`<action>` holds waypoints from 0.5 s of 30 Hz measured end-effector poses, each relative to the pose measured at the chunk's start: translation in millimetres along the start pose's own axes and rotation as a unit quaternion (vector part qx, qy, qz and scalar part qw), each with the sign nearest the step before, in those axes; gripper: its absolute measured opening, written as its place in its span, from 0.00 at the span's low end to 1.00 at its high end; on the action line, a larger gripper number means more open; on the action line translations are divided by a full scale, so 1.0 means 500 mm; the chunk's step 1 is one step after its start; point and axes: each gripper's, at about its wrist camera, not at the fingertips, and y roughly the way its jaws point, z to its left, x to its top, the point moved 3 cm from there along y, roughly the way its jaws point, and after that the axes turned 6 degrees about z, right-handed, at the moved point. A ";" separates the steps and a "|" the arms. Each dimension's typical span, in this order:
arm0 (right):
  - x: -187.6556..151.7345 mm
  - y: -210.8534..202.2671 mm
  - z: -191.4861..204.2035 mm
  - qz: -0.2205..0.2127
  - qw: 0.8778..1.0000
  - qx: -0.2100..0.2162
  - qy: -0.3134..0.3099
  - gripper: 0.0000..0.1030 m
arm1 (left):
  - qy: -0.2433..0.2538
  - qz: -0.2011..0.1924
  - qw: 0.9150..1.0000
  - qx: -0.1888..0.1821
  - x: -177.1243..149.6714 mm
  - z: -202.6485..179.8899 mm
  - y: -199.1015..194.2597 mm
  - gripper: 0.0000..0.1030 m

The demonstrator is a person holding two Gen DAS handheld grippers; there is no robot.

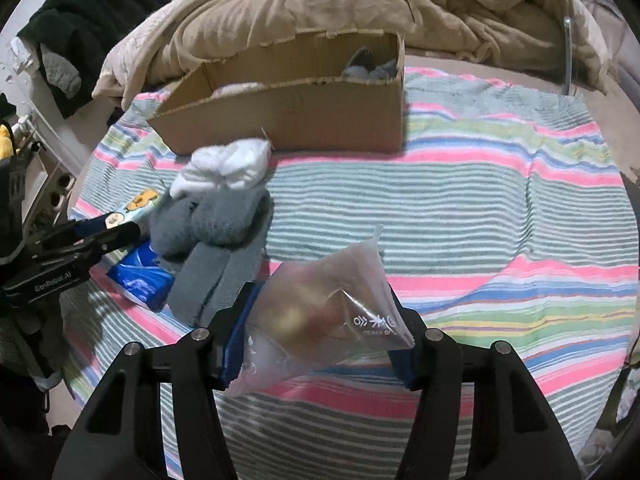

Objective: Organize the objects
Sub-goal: 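Grasp the capybara tissue pack with the left gripper while the right gripper grasps the clear food bag, then lower the tissue pack into the box with the left gripper while the right gripper lowers the food bag there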

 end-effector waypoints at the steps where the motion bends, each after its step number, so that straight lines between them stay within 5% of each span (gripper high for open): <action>1: 0.004 -0.002 0.001 -0.002 1.000 0.000 0.000 0.60 | 0.000 -0.003 1.000 -0.001 0.001 -0.002 -0.005 0.46; 15: 0.062 -0.057 0.024 -0.046 0.999 -0.002 -0.027 0.59 | -0.001 -0.042 0.999 -0.011 0.028 -0.015 -0.063 0.45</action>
